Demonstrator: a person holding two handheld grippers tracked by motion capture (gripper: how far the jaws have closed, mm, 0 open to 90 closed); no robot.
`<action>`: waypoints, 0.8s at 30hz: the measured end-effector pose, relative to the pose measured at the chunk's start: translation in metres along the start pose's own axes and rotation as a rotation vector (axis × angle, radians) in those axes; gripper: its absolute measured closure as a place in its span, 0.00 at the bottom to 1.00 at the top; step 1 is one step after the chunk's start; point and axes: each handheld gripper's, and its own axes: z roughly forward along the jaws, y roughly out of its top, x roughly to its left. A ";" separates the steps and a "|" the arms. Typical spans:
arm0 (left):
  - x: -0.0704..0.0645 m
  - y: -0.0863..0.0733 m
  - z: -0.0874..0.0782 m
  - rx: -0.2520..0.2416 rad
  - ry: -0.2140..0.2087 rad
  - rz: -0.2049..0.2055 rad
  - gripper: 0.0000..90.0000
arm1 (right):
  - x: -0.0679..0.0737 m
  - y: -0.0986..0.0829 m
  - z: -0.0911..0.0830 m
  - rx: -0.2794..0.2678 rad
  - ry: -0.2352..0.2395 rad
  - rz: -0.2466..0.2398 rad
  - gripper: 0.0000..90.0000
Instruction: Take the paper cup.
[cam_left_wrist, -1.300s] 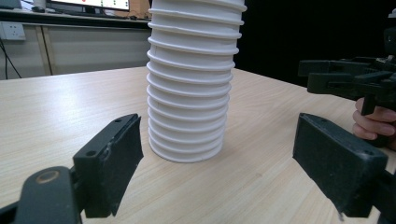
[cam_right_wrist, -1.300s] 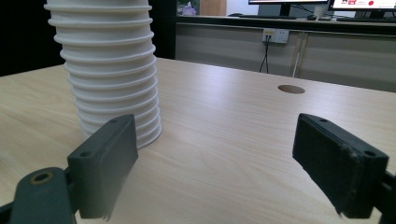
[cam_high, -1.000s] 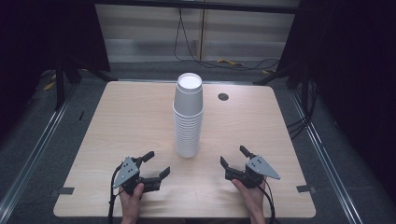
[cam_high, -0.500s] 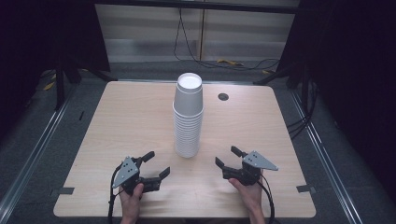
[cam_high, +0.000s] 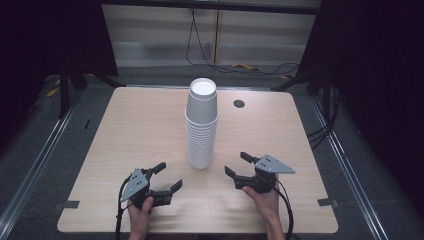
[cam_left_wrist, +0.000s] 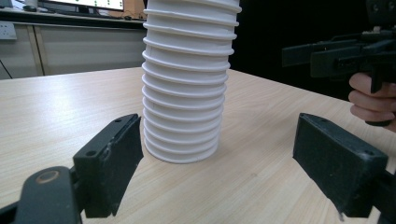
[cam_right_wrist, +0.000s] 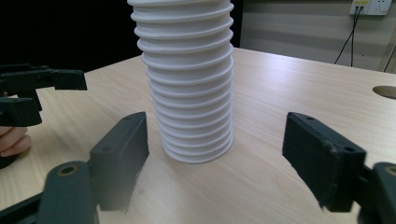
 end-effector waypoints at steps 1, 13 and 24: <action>0.000 0.000 0.000 0.000 0.000 0.001 0.17 | -0.001 0.005 0.002 -0.002 0.012 0.006 0.23; 0.000 0.000 0.000 -0.002 -0.007 0.004 0.17 | -0.003 0.036 0.004 -0.021 0.099 0.001 0.24; 0.001 0.000 -0.001 -0.004 -0.033 0.014 0.17 | -0.003 0.064 0.008 -0.046 0.109 -0.036 0.26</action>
